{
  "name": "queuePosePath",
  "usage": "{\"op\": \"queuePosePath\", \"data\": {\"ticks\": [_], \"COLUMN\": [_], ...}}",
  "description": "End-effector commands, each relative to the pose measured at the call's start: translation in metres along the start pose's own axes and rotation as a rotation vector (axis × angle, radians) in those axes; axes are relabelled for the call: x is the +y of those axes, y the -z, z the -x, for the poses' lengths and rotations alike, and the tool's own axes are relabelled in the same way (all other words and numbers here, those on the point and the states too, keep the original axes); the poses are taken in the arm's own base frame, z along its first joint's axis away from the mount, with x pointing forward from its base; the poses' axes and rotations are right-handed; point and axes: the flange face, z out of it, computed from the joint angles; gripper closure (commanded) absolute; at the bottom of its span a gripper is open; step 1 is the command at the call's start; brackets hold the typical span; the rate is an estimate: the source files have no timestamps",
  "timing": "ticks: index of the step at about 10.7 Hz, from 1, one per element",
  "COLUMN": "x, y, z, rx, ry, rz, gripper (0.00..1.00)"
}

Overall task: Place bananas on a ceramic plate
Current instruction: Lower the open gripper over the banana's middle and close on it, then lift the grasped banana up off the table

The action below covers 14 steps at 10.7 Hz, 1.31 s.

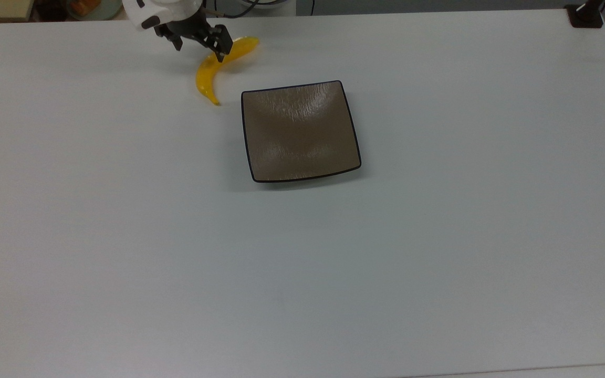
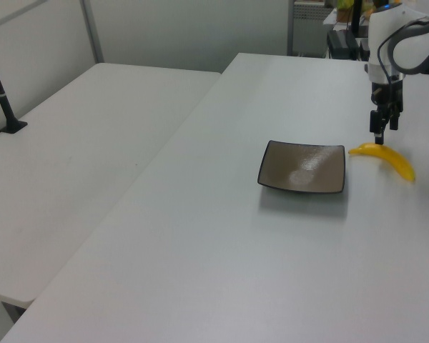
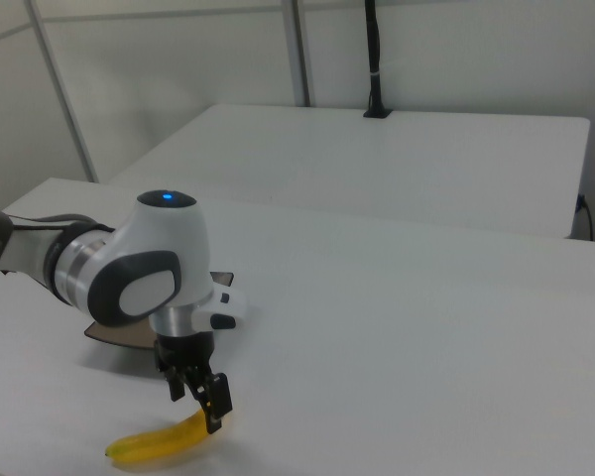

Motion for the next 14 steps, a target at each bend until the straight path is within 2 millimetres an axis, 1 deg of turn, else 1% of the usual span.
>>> {"op": "queuePosePath", "data": {"ticks": [1, 2, 4, 5, 8, 11, 12, 13, 14], "x": [0.000, -0.003, -0.006, -0.006, -0.006, -0.006, -0.006, -0.006, -0.005], "y": [-0.032, -0.037, -0.039, -0.039, -0.037, -0.034, -0.033, -0.031, -0.024], "z": [-0.008, -0.010, -0.010, -0.009, -0.008, -0.007, -0.006, -0.005, -0.005], "rx": [0.029, 0.032, 0.027, 0.024, 0.016, 0.010, 0.003, -0.008, -0.014], "ry": [-0.022, -0.020, -0.014, -0.013, -0.011, -0.011, -0.011, -0.013, -0.013], "rz": [-0.002, -0.005, -0.003, -0.003, -0.003, -0.003, -0.003, -0.002, -0.003], "gripper": [0.00, 0.01, 0.04, 0.12, 0.48, 0.70, 0.80, 0.98, 1.00]}}
